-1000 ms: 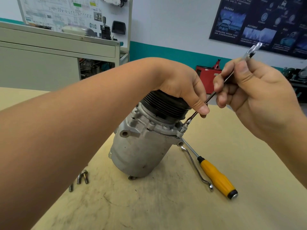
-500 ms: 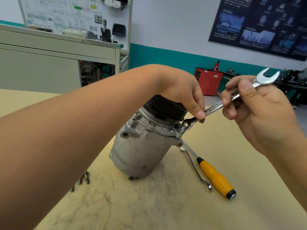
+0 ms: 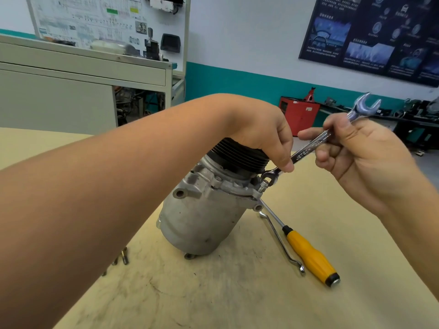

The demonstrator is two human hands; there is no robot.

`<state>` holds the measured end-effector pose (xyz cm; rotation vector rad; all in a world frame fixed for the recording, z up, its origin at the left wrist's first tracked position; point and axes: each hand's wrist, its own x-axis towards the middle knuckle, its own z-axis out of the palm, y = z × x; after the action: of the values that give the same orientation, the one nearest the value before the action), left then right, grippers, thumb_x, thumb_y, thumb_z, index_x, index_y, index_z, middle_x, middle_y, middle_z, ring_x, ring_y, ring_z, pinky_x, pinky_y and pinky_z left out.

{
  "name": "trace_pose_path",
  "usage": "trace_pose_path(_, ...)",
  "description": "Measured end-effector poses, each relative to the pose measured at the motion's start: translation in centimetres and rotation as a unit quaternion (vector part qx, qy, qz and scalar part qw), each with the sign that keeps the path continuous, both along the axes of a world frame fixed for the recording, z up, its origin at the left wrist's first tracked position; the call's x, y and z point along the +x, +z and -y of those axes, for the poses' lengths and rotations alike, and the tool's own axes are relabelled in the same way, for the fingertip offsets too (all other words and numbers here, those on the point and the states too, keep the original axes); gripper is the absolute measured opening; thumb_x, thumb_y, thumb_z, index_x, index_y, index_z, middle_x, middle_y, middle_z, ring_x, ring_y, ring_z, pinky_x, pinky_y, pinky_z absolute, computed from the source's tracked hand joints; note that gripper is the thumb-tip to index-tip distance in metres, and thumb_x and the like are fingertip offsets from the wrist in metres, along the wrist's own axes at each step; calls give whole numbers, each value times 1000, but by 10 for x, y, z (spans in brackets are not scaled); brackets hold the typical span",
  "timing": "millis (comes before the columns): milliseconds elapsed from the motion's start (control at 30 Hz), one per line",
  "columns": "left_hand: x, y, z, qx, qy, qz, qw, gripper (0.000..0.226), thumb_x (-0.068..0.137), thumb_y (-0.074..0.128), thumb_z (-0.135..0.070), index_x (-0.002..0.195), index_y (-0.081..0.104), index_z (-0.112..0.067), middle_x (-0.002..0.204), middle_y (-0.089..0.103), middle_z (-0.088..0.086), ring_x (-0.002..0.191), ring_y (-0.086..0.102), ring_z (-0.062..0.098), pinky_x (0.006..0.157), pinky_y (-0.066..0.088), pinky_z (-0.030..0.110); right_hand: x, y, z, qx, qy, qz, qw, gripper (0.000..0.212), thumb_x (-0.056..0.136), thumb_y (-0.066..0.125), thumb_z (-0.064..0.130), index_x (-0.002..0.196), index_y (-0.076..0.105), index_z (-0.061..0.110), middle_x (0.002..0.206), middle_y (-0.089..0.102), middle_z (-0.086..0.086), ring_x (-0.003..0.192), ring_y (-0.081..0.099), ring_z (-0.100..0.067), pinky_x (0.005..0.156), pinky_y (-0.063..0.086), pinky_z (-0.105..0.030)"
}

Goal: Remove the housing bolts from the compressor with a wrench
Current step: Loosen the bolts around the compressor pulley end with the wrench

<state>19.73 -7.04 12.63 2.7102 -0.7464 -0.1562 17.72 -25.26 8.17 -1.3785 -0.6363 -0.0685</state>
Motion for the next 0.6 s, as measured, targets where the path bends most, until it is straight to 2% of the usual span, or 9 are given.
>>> trace_pose_path(133, -2, 0, 2, 6, 4, -7, 1000, 20, 76, 72, -47, 64, 67, -32, 59, 60, -25, 58, 53, -14, 65, 33, 21, -3, -2, -8, 49, -40, -39, 997, 26, 85, 47, 36, 80, 56, 12, 66, 68, 0, 49, 56, -7, 50, 49, -18)
trace_pose_path(267, -4, 1, 3, 10, 6, -8, 1000, 11, 75, 72, -49, 74, 69, -38, 66, 63, -27, 72, 56, -7, 69, 35, 18, 2, -1, -14, 40, -68, -66, 995, 35, 99, 37, 34, 76, 52, 12, 58, 61, 2, 45, 50, -8, 49, 46, -18)
trace_pose_path(400, -4, 1, 2, 14, 16, 1, 1000, 15, 76, 72, -49, 76, 69, -34, 69, 64, -25, 75, 56, -4, 71, 37, 21, 8, 7, -21, -37, -71, -40, 996, 27, 101, 37, 21, 81, 52, 12, 57, 56, 5, 44, 44, -7, 46, 41, -18)
trace_pose_path(500, -2, 2, 2, 32, 22, 13, 999, 23, 76, 72, -49, 74, 65, -27, 100, 71, -13, 94, 61, 8, 89, 44, 30, 8, 18, -27, -129, -94, 10, 987, 24, 101, 40, 18, 88, 59, 11, 66, 54, -1, 45, 46, -5, 45, 41, -17)
trace_pose_path(600, -3, 2, 3, 50, 38, 22, 998, 35, 74, 72, -52, 96, 71, -24, 105, 69, -8, 97, 61, 12, 95, 44, 36, 7, 30, -34, -225, -128, 95, 961, 16, 98, 47, 16, 93, 62, 14, 66, 53, -5, 44, 48, -5, 45, 41, -17)
